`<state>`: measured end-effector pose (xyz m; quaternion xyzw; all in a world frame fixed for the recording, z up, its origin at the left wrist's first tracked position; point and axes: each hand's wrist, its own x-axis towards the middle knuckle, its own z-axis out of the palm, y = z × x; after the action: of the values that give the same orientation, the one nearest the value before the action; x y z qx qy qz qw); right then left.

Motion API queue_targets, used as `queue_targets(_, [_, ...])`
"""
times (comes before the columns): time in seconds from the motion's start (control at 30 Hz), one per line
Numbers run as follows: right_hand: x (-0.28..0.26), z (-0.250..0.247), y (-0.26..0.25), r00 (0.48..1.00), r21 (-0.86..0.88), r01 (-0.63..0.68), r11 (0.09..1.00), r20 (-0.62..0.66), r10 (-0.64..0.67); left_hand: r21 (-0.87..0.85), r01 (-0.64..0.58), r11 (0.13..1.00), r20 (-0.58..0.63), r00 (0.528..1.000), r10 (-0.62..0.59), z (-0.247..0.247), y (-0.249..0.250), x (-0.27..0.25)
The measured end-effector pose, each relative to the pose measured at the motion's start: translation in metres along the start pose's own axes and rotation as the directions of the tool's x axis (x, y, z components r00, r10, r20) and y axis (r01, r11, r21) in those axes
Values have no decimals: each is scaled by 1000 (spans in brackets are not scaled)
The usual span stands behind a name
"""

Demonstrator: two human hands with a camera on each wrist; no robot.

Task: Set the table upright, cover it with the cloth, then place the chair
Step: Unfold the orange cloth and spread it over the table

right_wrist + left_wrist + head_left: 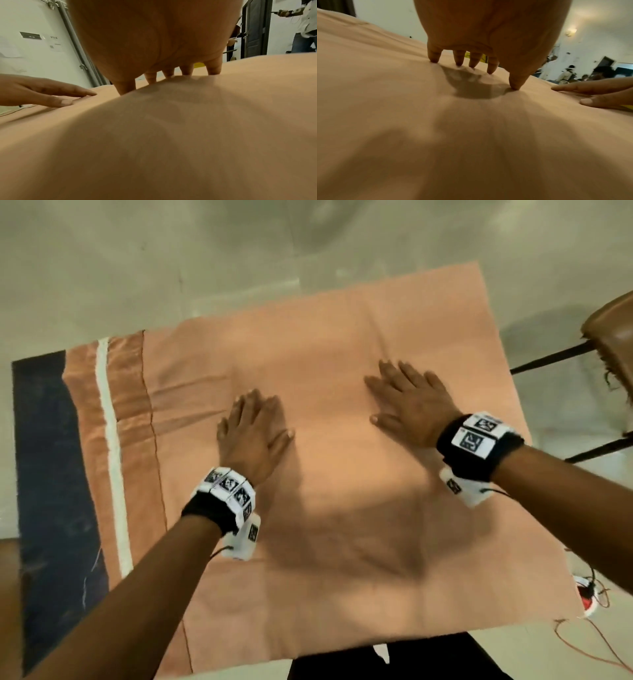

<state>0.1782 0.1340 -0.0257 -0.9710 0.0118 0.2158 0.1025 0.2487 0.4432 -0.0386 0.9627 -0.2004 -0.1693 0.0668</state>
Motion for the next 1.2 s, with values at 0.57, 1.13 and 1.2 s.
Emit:
queue_targets(0.57, [-118, 50, -170, 893, -71, 434, 898, 163, -419, -277, 725, 631, 22, 661, -750, 87, -51, -358])
queue_targets(1.13, [-157, 109, -306, 875, -126, 456, 881, 242, -418, -579, 677, 454, 80, 601, -796, 74, -131, -372])
queue_targets(1.2, [-159, 110, -316, 893, -155, 421, 894, 246, -378, -561, 671, 485, 103, 638, -763, 69, -135, -370])
